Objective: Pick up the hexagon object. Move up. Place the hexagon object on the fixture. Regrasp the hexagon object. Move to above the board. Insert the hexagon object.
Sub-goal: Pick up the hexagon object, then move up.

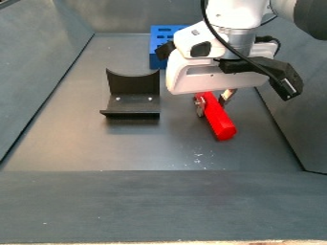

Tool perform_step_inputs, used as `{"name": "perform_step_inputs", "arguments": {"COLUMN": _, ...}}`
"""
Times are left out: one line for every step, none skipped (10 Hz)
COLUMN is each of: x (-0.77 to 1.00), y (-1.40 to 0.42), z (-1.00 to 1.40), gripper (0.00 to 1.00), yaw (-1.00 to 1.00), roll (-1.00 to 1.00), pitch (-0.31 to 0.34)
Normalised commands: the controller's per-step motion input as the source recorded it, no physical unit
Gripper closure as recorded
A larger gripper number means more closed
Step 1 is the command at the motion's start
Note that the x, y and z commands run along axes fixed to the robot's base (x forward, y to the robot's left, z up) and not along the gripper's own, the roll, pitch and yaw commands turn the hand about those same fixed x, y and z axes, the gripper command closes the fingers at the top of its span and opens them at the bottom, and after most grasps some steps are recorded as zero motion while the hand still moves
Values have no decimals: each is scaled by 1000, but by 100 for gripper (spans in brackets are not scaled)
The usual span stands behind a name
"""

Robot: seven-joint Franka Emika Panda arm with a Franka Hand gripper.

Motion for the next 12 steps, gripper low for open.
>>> {"name": "perform_step_inputs", "arguments": {"x": 0, "y": 0, "z": 0, "gripper": 100, "yaw": 0, "roll": 0, "pitch": 0}}
{"name": "perform_step_inputs", "arguments": {"x": 0, "y": 0, "z": 0, "gripper": 100, "yaw": 0, "roll": 0, "pitch": 0}}
{"name": "perform_step_inputs", "arguments": {"x": 0, "y": 0, "z": 0, "gripper": 100, "yaw": 0, "roll": 0, "pitch": 0}}
{"name": "perform_step_inputs", "arguments": {"x": 0, "y": 0, "z": 0, "gripper": 100, "yaw": 0, "roll": 0, "pitch": 0}}
{"name": "perform_step_inputs", "arguments": {"x": 0, "y": 0, "z": 0, "gripper": 100, "yaw": 0, "roll": 0, "pitch": 0}}
{"name": "perform_step_inputs", "arguments": {"x": 0, "y": 0, "z": 0, "gripper": 100, "yaw": 0, "roll": 0, "pitch": 0}}
{"name": "perform_step_inputs", "arguments": {"x": 0, "y": 0, "z": 0, "gripper": 100, "yaw": 0, "roll": 0, "pitch": 0}}
{"name": "perform_step_inputs", "arguments": {"x": 0, "y": 0, "z": 0, "gripper": 100, "yaw": 0, "roll": 0, "pitch": 0}}
{"name": "perform_step_inputs", "arguments": {"x": 0, "y": 0, "z": 0, "gripper": 100, "yaw": 0, "roll": 0, "pitch": 0}}
{"name": "perform_step_inputs", "arguments": {"x": 0, "y": 0, "z": 0, "gripper": 100, "yaw": 0, "roll": 0, "pitch": 0}}
{"name": "perform_step_inputs", "arguments": {"x": 0, "y": 0, "z": 833, "gripper": 100, "yaw": 0, "roll": 0, "pitch": 0}}
{"name": "perform_step_inputs", "arguments": {"x": -83, "y": -21, "z": 759, "gripper": 100, "yaw": 32, "roll": -8, "pitch": 44}}
